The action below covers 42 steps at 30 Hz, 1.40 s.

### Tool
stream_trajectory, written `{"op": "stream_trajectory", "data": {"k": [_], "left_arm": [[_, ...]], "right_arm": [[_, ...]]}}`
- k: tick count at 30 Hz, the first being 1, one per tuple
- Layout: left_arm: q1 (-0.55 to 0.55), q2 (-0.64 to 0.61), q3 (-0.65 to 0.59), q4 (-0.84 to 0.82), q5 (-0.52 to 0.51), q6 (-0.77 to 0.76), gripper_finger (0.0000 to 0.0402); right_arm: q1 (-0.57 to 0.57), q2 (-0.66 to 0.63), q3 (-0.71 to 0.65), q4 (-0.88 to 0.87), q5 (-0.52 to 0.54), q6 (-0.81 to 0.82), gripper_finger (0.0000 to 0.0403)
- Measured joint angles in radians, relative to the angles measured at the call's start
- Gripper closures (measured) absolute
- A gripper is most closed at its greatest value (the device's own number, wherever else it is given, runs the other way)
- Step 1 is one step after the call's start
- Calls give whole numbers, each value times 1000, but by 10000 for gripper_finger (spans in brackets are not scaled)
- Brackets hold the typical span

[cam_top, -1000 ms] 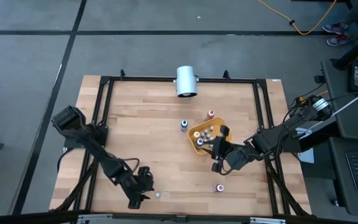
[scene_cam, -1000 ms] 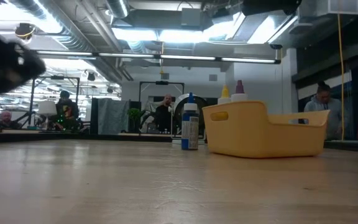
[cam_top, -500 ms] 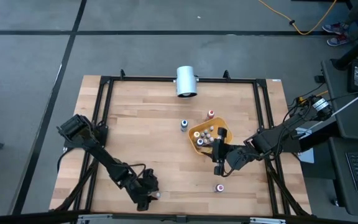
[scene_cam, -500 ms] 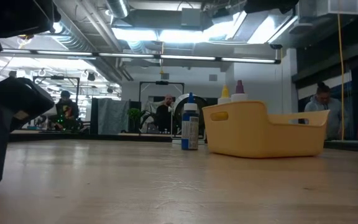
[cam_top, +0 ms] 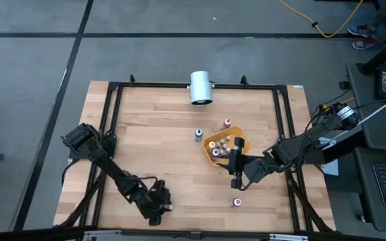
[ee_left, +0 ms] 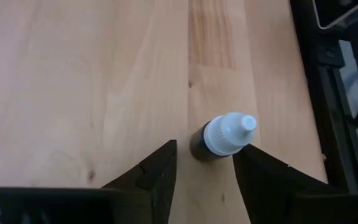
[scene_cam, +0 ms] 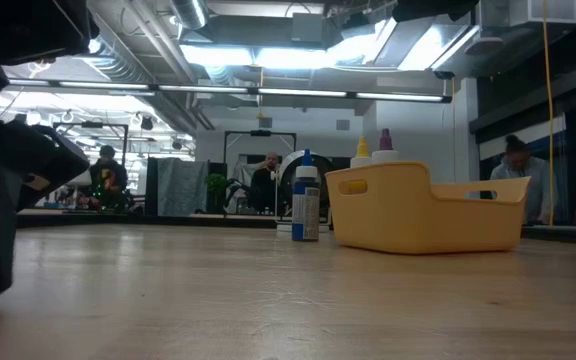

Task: Pick & Place food coloring
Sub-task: Put the small green food coloring bottle into the yellow bin

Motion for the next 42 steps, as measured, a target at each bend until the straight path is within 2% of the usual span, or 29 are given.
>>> {"op": "stream_trajectory", "data": {"k": [7, 16, 24, 33, 38, 42], "left_arm": [[10, 0, 0, 11, -7, 1, 280], [12, 0, 0, 45, -52, 18, 286], [35, 0, -1, 70, -39, 20, 333], [46, 0, -1, 110, -14, 44, 331], [68, -16, 37, 88, 32, 73, 334], [113, -71, 99, -70, 35, 108, 334]], "right_arm": [[0, 0, 0, 0, 0, -5, 293], [-1, 0, -1, -1, 0, -4, 293], [-1, 0, -1, -1, 1, -3, 293], [-1, 0, -1, -1, 1, -2, 293], [0, 0, -1, -1, 1, -2, 293], [0, 0, -1, 9, 17, -1, 293]]}}
